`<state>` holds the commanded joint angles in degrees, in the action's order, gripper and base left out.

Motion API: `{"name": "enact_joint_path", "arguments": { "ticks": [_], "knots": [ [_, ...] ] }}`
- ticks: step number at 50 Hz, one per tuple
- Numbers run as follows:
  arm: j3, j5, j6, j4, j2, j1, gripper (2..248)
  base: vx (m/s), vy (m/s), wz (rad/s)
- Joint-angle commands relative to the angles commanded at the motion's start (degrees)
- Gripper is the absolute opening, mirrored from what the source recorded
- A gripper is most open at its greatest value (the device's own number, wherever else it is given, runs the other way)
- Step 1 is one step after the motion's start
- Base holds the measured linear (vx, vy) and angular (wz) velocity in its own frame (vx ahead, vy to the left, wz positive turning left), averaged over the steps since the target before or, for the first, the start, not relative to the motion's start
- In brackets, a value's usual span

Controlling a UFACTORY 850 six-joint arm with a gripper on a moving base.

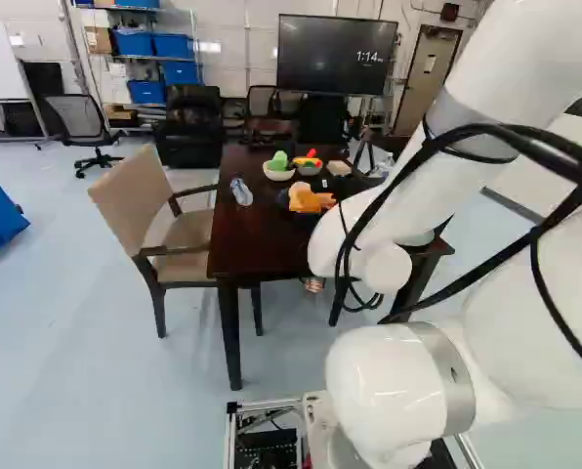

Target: Move the croissant to the empty plate

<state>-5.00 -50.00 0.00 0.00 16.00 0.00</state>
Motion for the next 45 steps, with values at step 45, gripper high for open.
{"name": "enact_joint_path", "arguments": {
  "ticks": [45],
  "knots": [
    [-0.8, 0.0, 0.0, 0.0, 0.2, 0.0, 247, -0.001, 0.000, 0.000]
  ]
}}
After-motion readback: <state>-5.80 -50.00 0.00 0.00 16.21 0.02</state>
